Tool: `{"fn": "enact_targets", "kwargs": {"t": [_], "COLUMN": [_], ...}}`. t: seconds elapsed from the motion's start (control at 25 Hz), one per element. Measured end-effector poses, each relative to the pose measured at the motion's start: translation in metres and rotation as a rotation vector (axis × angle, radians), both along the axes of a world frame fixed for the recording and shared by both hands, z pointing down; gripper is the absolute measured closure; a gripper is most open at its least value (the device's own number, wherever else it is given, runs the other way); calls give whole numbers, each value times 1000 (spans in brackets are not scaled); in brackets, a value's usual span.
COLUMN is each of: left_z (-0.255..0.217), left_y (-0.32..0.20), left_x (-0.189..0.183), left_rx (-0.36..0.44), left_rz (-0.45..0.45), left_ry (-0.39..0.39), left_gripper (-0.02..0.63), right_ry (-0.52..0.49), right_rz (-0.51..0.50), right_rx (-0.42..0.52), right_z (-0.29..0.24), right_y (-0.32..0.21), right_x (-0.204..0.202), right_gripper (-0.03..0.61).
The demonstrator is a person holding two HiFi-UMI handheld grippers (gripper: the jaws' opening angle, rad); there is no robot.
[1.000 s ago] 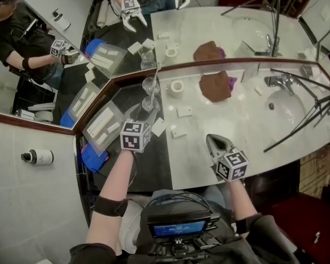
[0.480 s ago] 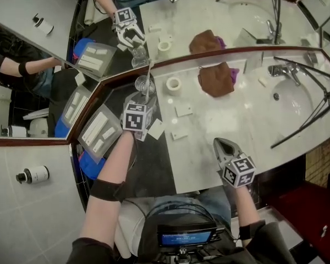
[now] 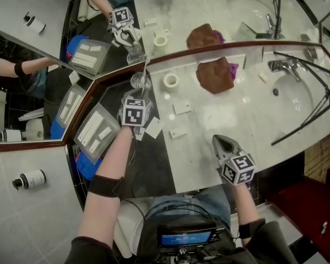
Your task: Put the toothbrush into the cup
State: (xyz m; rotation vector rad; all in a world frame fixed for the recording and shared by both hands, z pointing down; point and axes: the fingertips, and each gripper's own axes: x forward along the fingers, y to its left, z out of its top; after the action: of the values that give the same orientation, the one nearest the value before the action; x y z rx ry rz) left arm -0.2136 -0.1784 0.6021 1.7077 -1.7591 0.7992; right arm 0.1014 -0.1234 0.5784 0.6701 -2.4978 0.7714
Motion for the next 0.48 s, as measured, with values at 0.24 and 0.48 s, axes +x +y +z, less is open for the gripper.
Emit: {"fn": "enact_targets", "kwargs": {"t": [0.24,0.48], "left_z": [-7,-33], "left_y": [3,4], "left_x": [-5,-9], "left_rx": [30,103], "left_rz": [-24,-45], "left_ry": [-15,-36], "left_gripper": [581,583], "right_ry": [1,-7], "right_rz": [-3,-16], "right_rx": [-7,4], "right_z": [1,-6], "right_y": [3,1], "right_x": [3,2], "right_gripper": [568,568]}}
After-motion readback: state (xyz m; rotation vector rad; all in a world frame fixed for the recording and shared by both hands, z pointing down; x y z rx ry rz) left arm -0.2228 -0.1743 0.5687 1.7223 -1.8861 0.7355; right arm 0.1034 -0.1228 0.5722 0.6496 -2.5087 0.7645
